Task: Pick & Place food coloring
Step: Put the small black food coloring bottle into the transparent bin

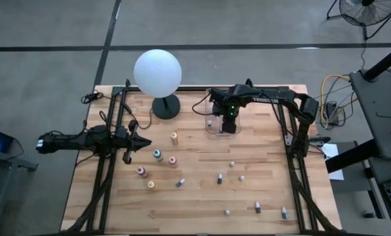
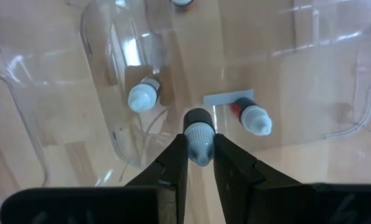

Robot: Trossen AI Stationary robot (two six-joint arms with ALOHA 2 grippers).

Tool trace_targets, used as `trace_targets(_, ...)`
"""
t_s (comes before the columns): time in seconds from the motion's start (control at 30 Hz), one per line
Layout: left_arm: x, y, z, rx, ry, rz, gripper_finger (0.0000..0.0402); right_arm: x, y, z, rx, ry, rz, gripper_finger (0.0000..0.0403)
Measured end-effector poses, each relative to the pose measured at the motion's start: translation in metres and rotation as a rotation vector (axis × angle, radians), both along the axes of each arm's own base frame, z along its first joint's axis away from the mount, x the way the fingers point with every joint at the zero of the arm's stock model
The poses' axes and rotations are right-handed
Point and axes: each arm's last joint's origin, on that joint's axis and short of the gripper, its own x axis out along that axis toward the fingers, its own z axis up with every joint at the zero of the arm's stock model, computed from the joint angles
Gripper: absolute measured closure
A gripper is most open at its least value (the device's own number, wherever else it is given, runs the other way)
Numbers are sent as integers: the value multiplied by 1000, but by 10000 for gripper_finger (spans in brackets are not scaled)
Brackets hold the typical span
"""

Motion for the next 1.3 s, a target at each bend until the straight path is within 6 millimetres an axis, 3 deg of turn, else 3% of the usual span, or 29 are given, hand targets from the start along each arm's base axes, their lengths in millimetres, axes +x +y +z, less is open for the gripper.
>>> trace_targets(1.3,0,0,0,0,0,0,401,-8,-10,-16,-7,-1,54,348)
